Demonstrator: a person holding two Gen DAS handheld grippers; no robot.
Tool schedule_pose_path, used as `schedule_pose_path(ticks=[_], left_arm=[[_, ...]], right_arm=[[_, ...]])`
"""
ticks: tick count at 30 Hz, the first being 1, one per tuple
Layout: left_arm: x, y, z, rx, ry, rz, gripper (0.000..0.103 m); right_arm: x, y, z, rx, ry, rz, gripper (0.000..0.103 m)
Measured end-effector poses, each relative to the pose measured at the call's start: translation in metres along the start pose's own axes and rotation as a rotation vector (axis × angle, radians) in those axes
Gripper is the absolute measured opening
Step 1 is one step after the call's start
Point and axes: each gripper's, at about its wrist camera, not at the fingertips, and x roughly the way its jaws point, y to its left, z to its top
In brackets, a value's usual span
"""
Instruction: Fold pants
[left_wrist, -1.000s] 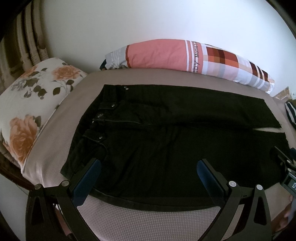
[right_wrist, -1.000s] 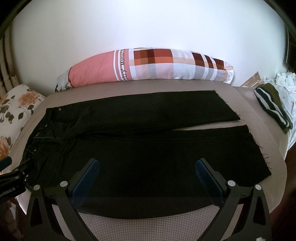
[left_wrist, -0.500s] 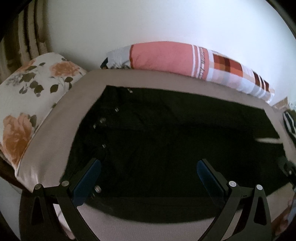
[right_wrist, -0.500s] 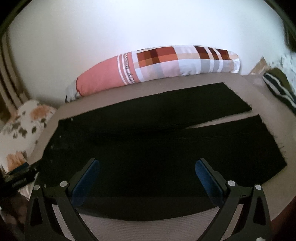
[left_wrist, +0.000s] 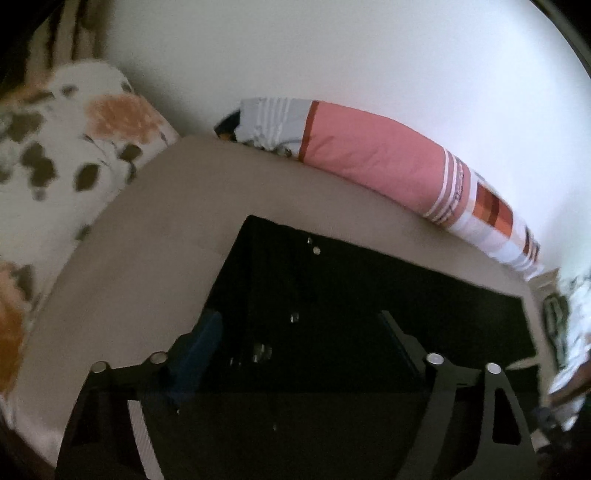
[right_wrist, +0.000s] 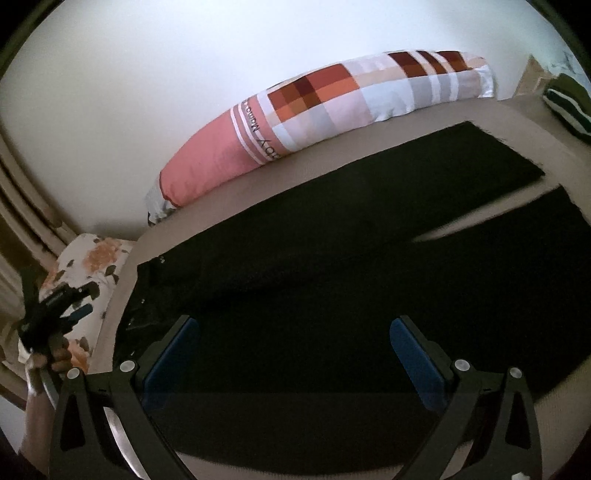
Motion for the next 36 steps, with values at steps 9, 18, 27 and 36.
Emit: schedule_pose_path(ticks=[9,18,27,36], left_arm=[[0.08,0.063,0.051,-0.193,0.152,-0.198,0.057],[0.133,0.082,0.075,-0.187,0.249,-0.282,0.054],[0.157,0.074,0.078,-0.111,0.315,-0.363,0.029],[0.197,0.057,0.084,-0.177,0.314,-0.438,0.029]], right_arm=[[0.049,0.036,0.035,-0.083,0.046,-0.051,0.103],[0.097,0.065,0.06,-0.111,0.078,-0.057,0.103],[0.143,0.086,0.076,-0.185,0.108,-0.065,0.103],[0.199,0.096,0.102,-0.317,0.174,0.014,0.103]])
